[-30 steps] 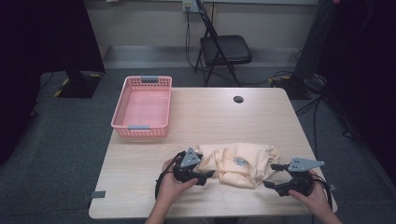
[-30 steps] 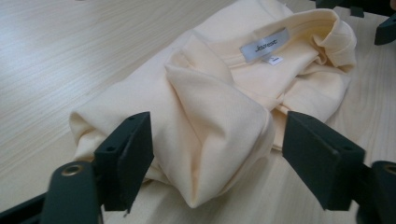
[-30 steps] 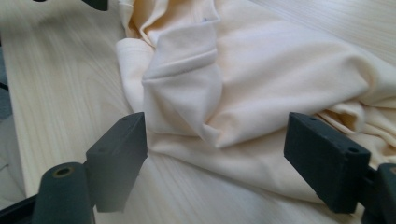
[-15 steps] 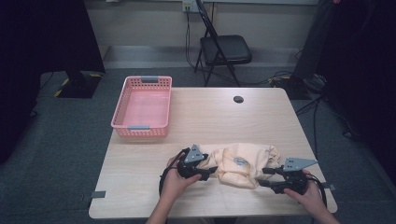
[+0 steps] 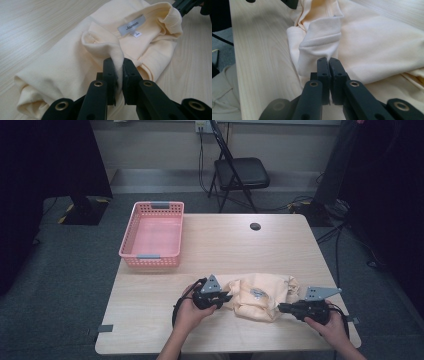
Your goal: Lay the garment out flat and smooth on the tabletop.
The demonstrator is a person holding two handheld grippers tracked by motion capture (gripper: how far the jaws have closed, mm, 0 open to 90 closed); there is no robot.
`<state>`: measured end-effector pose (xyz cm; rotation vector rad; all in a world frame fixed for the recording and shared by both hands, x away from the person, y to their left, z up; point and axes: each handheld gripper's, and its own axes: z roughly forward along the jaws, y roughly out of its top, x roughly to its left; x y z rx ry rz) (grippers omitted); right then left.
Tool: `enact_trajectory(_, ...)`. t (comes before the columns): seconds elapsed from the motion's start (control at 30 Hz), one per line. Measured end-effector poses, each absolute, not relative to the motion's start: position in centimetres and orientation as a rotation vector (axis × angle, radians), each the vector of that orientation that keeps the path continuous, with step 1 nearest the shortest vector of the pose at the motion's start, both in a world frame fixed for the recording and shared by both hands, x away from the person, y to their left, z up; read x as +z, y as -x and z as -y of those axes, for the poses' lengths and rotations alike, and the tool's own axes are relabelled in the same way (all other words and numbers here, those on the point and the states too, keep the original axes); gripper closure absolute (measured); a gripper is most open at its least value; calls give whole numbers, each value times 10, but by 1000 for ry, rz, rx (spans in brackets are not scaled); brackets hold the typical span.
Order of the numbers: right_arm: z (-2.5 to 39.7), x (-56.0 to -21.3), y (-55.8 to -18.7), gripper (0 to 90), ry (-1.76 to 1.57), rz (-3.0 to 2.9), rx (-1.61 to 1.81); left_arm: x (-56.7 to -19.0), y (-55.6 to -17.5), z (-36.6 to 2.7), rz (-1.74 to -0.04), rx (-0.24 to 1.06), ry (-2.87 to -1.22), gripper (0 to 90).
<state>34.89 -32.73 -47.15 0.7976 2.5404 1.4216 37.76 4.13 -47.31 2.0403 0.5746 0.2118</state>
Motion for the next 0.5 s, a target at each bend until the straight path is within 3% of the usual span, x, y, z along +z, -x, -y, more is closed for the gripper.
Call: enact_trajectory(0.5, 332, -441, -366, 889, -801, -2499, 1471, -448, -385, -44, -557, 267, -1988, 835)
